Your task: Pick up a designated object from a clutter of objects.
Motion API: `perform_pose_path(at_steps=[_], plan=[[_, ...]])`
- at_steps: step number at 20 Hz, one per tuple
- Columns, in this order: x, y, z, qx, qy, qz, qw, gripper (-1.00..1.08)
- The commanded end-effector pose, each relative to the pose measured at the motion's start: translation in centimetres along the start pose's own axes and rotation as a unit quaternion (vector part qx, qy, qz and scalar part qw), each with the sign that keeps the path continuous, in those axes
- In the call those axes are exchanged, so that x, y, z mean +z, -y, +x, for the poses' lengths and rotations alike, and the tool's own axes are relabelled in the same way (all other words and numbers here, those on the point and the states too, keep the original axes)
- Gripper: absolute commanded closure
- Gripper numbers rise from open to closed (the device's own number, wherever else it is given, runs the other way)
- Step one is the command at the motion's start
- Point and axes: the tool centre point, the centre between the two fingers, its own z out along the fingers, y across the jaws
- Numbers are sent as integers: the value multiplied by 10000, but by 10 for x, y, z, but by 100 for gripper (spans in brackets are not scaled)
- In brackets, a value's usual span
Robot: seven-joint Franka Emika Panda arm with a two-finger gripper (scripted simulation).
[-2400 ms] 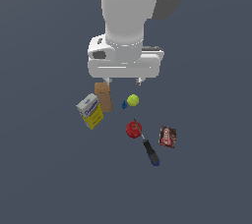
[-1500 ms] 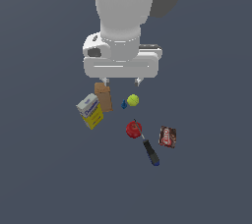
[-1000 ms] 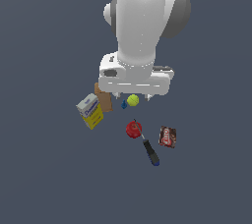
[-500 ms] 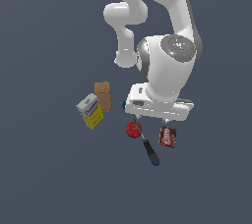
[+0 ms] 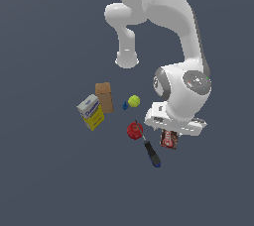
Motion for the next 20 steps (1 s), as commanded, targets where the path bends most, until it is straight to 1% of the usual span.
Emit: perform_pose_path(at_steps=[1,8,14,20], plan=[[15,11,-4,91,-5,18,10000,-92],[36,27,-11,208,2,42,9998,-92],[39,28,-12,199,8,39,9998,-92],[63,28,-12,205,5,40,9998,-92]])
